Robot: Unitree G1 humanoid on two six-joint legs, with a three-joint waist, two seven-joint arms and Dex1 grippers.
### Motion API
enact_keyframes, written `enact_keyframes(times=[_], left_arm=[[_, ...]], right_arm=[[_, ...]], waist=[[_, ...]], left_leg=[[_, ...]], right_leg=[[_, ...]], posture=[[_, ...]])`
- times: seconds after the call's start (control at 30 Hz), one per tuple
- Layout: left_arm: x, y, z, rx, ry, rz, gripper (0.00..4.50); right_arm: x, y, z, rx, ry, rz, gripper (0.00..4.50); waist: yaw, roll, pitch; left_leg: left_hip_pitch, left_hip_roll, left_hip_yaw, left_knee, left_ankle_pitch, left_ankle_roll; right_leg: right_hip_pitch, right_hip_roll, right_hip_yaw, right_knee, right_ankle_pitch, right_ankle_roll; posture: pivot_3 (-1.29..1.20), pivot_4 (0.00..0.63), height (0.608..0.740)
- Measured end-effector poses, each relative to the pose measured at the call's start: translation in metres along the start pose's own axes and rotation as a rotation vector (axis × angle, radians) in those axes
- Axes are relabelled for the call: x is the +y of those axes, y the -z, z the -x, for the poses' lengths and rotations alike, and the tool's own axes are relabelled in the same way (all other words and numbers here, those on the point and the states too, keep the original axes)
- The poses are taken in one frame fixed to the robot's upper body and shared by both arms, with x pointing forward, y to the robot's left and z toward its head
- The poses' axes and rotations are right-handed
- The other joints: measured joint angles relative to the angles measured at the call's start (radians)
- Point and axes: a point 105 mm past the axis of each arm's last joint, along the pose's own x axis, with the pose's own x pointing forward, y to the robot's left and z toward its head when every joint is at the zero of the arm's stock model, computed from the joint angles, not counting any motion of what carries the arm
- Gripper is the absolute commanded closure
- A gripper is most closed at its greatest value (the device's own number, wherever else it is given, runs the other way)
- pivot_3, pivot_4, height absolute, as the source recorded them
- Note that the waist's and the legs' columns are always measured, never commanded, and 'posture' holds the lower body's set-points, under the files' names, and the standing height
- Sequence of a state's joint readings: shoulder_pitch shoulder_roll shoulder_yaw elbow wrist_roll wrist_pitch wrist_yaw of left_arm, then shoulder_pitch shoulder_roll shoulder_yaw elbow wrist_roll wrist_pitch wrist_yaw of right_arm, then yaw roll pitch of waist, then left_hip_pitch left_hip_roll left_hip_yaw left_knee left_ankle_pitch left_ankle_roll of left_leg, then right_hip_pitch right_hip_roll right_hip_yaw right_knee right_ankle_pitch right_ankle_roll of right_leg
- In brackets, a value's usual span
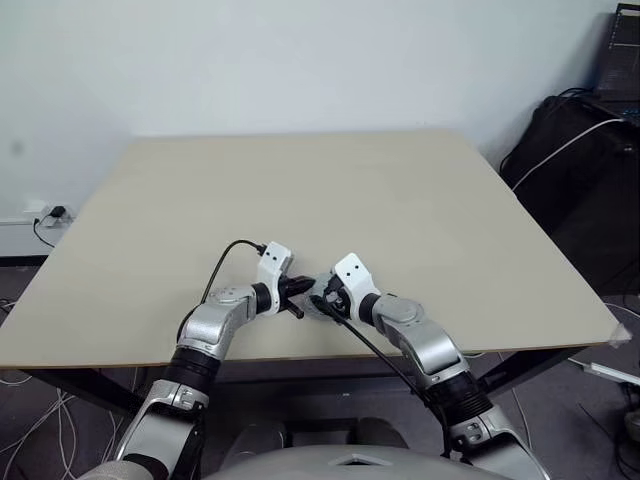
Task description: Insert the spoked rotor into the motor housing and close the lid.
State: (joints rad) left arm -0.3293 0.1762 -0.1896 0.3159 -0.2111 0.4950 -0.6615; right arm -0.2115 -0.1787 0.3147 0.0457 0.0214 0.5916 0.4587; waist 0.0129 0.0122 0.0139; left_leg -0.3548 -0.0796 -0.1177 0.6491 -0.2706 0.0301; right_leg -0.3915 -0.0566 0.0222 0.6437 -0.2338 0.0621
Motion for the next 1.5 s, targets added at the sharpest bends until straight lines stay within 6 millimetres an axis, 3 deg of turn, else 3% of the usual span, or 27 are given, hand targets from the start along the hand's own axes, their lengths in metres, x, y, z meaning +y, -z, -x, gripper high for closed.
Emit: enact_keyframes(times=[0.3,0.73,0.83,0.93,1.13,1.37,1.5], left_arm=[[0.006,0.003,-0.004,0.024,-0.06,-0.01,4.5],[-0.002,0.005,-0.007,0.035,-0.006,0.022,4.5],[-0.004,0.005,-0.007,0.037,0.002,0.026,4.5],[-0.004,0.005,-0.007,0.038,0.003,0.026,4.5],[-0.005,0.006,-0.007,0.038,0.005,0.028,4.5],[-0.007,0.006,-0.006,0.03,0.01,0.026,4.5],[-0.007,0.006,-0.006,0.029,0.01,0.025,4.5]], right_arm=[[0.0,0.0,0.0,0.003,-0.001,0.0,1.25],[0.001,0.001,0.002,0.007,0.001,0.003,1.25],[0.001,0.003,0.005,0.011,0.005,-0.001,0.22],[0.004,0.004,0.009,0.011,0.002,-0.009,0.04],[0.001,0.01,0.024,0.015,0.039,-0.057,0.04],[-0.009,0.023,0.055,0.025,0.1,-0.178,0.04],[-0.011,0.008,0.064,-0.058,0.127,-0.276,0.04]], waist=[[0.0,-0.001,0.0],[0.003,-0.001,-0.001],[0.005,-0.002,-0.002],[0.005,-0.003,-0.002],[0.008,-0.004,-0.002],[0.015,-0.005,-0.001],[0.016,-0.005,-0.001]], left_leg=[[0.0,0.0,0.0,0.0,0.0,0.0],[0.0,-0.001,0.0,0.0,0.0,0.0],[0.0,-0.001,0.0,0.0,-0.001,0.001],[0.0,-0.002,0.0,0.0,-0.001,0.001],[0.0,-0.002,0.0,0.0,-0.001,0.001],[-0.003,-0.002,-0.001,0.001,-0.001,0.001],[-0.003,-0.001,-0.001,0.001,-0.001,0.001]], right_leg=[[0.0,0.0,0.0,0.0,0.0,0.0],[0.0,-0.001,0.0,0.0,0.0,0.0],[0.001,-0.002,0.0,-0.001,0.0,0.0],[0.001,-0.002,0.0,-0.001,0.0,0.0],[0.001,-0.003,0.0,-0.001,-0.003,0.005],[-0.002,-0.004,0.0,-0.001,-0.003,0.006],[-0.002,-0.004,-0.001,-0.001,-0.004,0.006]], posture=[[0.0,0.0,0.74],[0.0,0.0,0.74],[0.0,0.0,0.74],[0.0,0.0,0.74],[0.0,0.0,0.74],[0.0,0.0,0.74],[0.0,0.0,0.74]])
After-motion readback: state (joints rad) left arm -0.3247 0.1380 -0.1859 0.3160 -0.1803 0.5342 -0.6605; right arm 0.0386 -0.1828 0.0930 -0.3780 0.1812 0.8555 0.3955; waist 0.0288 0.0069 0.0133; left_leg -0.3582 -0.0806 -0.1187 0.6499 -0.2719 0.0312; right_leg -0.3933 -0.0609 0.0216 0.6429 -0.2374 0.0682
